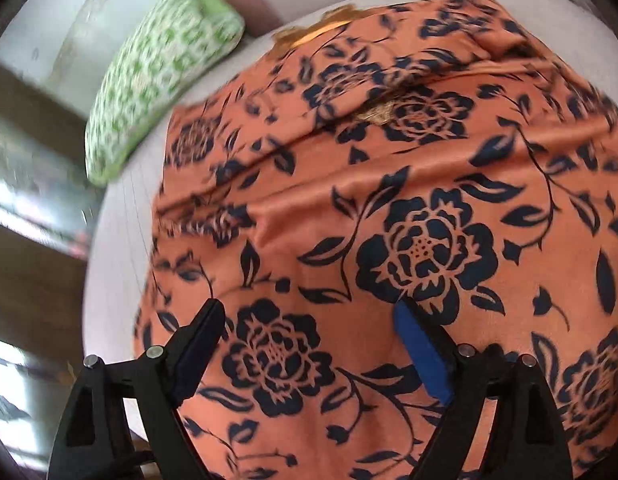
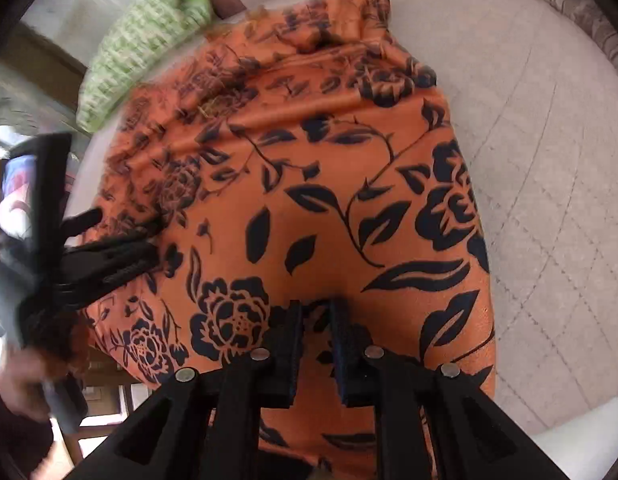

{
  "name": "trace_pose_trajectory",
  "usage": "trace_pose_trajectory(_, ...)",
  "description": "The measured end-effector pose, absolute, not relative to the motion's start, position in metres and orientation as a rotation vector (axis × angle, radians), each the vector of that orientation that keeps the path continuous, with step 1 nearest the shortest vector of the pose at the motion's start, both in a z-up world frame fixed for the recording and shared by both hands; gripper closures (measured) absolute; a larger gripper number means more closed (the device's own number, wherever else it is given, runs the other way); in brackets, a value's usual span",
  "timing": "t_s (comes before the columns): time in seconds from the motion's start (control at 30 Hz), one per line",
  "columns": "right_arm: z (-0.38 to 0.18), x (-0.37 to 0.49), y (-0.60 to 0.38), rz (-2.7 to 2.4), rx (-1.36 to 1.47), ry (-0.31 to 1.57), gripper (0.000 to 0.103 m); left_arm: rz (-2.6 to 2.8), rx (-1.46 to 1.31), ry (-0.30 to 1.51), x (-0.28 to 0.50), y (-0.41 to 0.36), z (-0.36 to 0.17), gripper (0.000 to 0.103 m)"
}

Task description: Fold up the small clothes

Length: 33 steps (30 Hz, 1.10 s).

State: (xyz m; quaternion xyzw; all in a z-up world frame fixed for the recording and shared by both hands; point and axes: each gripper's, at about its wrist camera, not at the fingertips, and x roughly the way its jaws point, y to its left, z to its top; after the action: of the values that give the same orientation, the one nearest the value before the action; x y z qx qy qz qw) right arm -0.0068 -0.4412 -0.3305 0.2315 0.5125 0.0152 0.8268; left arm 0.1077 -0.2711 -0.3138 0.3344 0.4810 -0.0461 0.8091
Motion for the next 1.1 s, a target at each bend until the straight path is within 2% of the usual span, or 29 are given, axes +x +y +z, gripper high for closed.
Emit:
trace_pose_trajectory(0.1, -0.336, -0.03, -0.45, 0.076, 0.501, 1.074, 0.086, -0.139, 0.733, 0.944, 0.095, -0.266, -0.315, 0.015)
trace_pose_trajectory(0.2, -0.336, -0.049, -0.455, 0.06, 0.499, 1.073, 0.086, -0.126, 0.609, 0.893, 0.095, -0.246, -0.314, 0.003)
trace_pose_trajectory(0.23, -0.334, -0.052, -0.454, 0.044, 0.47, 1.067, 0.087, -0.109, 0.548, 0.901, 0.099, -0.237, -0.314, 0.0)
trace_pose_trajectory(0.37, -0.305, -0.073, -0.447, 0.013, 0.352, 0.959, 0.086, -0.108, 0.36, 1.056, 0.111, -0.219, -0.307, 0.0)
trace_pose_trajectory(0.47, -0.292, -0.079, -0.452, 0.012, 0.37, 0.892, 0.086, -0.117, 0.501, 1.06, 0.101, -0.23, -0.298, 0.0)
trace_pose_trajectory(0.57, -0.294, -0.072, -0.451, -0.018, 0.384, 0.905, 0.086, -0.186, 0.617, 0.989, 0.07, -0.236, -0.29, 0.0)
trace_pose_trajectory(0.67, -0.297, -0.061, -0.431, -0.011, 0.305, 0.934, 0.086, -0.216, 0.681, 1.012, 0.056, -0.233, -0.301, 0.0)
trace_pose_trajectory(0.83, -0.326, -0.051, -0.418, -0.013, 0.235, 1.075, 0.086, -0.221, 0.59, 1.044, 0.061, -0.223, -0.31, 0.0)
trace_pose_trajectory(1.1, -0.298, -0.074, -0.447, -0.016, 0.329, 0.913, 0.086, -0.191, 0.668, 1.024, 0.06, -0.243, -0.297, 0.0)
